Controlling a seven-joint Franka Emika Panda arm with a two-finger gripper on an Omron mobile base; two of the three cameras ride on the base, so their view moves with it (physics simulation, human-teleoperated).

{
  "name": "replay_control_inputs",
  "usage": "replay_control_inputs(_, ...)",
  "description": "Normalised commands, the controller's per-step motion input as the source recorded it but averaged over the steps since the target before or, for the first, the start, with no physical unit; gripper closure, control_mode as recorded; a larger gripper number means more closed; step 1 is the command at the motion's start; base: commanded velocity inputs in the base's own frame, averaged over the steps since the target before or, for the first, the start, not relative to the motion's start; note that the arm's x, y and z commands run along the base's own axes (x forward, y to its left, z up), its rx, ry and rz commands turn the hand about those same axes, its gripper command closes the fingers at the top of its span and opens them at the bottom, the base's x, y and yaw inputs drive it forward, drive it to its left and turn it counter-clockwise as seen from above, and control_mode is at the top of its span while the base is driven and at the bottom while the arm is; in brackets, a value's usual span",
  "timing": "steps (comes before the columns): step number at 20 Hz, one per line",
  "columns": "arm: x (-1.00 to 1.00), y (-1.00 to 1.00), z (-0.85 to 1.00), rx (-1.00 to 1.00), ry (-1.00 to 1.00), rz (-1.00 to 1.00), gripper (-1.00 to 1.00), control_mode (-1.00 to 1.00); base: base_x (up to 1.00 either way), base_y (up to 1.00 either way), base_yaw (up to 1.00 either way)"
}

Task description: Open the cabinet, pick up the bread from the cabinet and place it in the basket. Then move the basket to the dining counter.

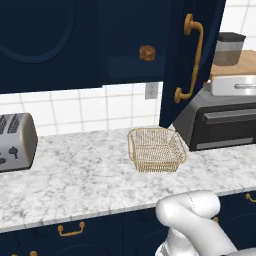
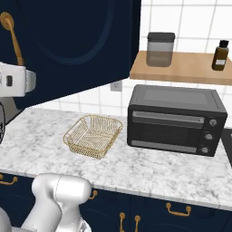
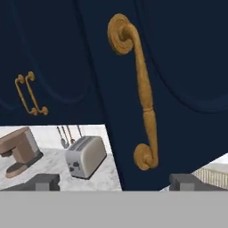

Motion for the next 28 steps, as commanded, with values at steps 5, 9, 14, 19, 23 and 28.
replay_control_inputs(5,0.14,0.97,-0.06,0.07,0.1,-0.24,-1.0,-1.0,0.0,0.0,0.0)
replay_control_inputs(9,0.2,0.79,-0.26,0.26,0.09,-0.29,-1.0,-1.0,0.0,0.0,0.0)
replay_control_inputs(14,0.43,0.48,-0.17,0.39,0.0,-0.36,-1.0,-1.0,0.0,0.0,0.0)
replay_control_inputs(19,0.47,0.17,-0.06,0.36,-0.02,-0.39,-1.0,-1.0,0.0,0.0,0.0)
replay_control_inputs(23,0.27,0.06,0.0,0.37,-0.05,-0.33,-1.0,-1.0,0.0,0.0,0.0)
replay_control_inputs(28,0.04,0.0,0.0,0.34,-0.19,-0.19,-1.0,-1.0,0.0,0.0,0.0)
